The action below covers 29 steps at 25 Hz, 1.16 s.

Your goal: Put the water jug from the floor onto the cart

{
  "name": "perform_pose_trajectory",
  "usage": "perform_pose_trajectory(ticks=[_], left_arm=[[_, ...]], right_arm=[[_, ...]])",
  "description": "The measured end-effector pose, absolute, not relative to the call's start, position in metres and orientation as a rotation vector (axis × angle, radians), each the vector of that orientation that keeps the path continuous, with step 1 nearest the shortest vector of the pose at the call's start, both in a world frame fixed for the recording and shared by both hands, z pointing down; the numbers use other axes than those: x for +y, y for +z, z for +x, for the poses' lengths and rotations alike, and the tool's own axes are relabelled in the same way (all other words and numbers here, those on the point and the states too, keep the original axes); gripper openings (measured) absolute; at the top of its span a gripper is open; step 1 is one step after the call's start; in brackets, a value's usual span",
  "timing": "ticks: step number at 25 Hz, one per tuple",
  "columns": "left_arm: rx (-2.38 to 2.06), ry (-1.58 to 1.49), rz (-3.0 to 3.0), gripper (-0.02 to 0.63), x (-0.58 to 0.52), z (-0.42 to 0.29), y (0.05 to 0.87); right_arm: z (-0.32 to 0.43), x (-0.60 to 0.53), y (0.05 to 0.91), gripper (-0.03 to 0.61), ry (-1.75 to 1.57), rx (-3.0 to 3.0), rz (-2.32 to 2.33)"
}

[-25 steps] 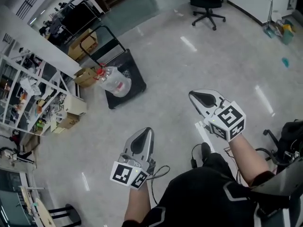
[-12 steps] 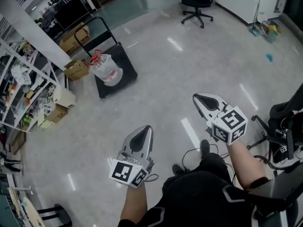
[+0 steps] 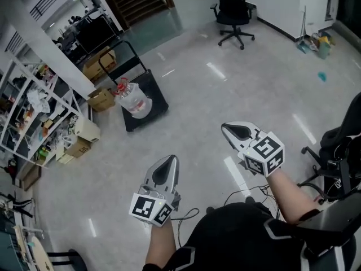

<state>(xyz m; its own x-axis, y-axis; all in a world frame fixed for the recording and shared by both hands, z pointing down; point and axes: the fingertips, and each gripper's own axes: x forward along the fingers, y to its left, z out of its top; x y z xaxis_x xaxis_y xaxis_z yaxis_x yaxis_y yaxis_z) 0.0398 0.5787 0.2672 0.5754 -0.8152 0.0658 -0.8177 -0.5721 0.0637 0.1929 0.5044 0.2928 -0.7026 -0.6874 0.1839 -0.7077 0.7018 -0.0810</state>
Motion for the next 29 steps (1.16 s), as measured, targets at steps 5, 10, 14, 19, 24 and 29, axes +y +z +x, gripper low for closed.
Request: perform_pose_trajectory(ticks=[5, 10, 14, 19, 24, 29], left_arm=[[-1.405, 0.048, 2.696, -0.001, 0.583, 0.074, 0.274], [-1.402, 0.065, 2.694, 0.000, 0.585, 0.086, 0.279], [-1.412, 0.057, 2.694, 0.000, 0.582, 0.072, 0.273], [-1.460, 0.052, 2.681, -0.002, 0.581, 0.066, 0.274], [-1.461, 0.042, 2.644, 0.000, 0.578, 0.057, 0.280], [-1.467, 0.036, 2.654, -0.001, 0.580, 0.059, 0.282]], right_arm=[[0.226, 0.510, 0.305, 0.002, 0.237, -2.742, 1.115], [0.234, 0.509, 0.310, 0.002, 0.278, -2.750, 1.118], [0.214, 0.506, 0.302, 0.002, 0.263, -2.756, 1.096], [0.208, 0.510, 0.299, 0.002, 0.225, -2.773, 1.055], [0.205, 0.505, 0.301, 0.002, 0.229, -2.747, 1.061], [0.207, 0.505, 0.307, 0.002, 0.233, -2.748, 1.063]])
